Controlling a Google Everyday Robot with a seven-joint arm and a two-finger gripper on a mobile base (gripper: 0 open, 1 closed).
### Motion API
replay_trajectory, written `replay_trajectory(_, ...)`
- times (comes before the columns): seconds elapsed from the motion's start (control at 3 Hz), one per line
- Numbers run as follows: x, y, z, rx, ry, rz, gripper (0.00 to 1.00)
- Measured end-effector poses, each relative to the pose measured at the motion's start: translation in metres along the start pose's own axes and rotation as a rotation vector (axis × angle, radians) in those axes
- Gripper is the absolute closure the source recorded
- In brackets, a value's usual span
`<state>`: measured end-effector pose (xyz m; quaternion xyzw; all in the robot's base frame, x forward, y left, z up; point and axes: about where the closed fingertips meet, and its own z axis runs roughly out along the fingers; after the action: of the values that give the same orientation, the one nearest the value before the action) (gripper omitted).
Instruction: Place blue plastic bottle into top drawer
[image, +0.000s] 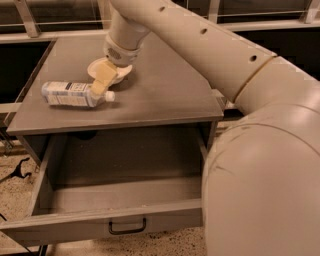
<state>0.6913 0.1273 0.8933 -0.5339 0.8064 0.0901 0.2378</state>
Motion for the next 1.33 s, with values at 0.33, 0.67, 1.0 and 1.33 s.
replay_trajectory(0.33,-0.003,0.005,-0.003,-0.04,-0.036,-0.069,0.0)
replay_trajectory(0.67,-0.002,0.005,0.0,-0.043,-0.044,-0.068,0.0)
replay_trajectory(1.0,0.002,0.007,0.008,-0.048,-0.122,-0.068,0.0)
replay_trajectory(1.33,0.003,0.013,0.017,-0.056,-0.288,-0.091,0.0)
